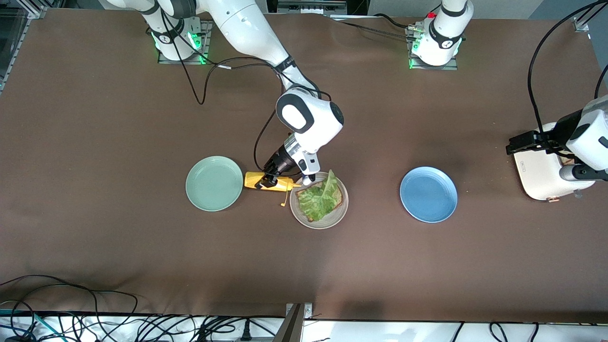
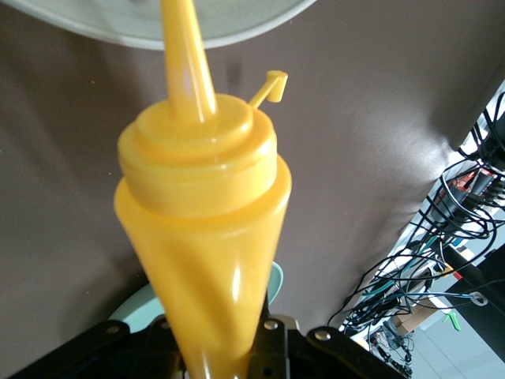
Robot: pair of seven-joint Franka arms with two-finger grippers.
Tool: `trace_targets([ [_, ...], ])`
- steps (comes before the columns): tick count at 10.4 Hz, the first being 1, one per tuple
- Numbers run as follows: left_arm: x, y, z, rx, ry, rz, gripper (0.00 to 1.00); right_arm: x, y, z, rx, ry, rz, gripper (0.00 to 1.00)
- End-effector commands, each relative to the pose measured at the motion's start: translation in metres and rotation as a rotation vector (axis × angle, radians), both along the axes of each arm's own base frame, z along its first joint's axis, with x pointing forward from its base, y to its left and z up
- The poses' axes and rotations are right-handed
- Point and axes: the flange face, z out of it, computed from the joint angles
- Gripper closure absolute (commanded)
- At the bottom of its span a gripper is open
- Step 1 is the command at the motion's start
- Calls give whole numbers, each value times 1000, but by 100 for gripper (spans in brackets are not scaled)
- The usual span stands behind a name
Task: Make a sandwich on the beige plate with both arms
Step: 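Carry the bottle back with the right gripper while the left gripper reaches the toaster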
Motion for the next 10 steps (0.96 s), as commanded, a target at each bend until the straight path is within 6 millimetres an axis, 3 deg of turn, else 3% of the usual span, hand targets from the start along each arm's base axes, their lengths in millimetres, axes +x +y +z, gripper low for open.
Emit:
trace_targets([
  [1,-3,3,1,20,16,-30,0,18,-7,27,80,16,-37,100],
  [2,-2,4,-5,24,29,-21,0,26,-14,36,117,57,-48,100],
  [3,-1,17,-15,26,49,1,0,32,-20,55,166,88,-52,100],
  [4,-2,43,-14,23,48,30,0,44,-35,77,239,130,-81,100],
  [6,-2,77,-22,23,58,84,0,65,-74,124,336,242,-69,100],
  [8,-5,130,-43,32,95,151,0,77,-108,173,460,351,-27,100],
  [10,-7,176,-70,151,161,70,0,88,-166,199,531,440,-2,100],
])
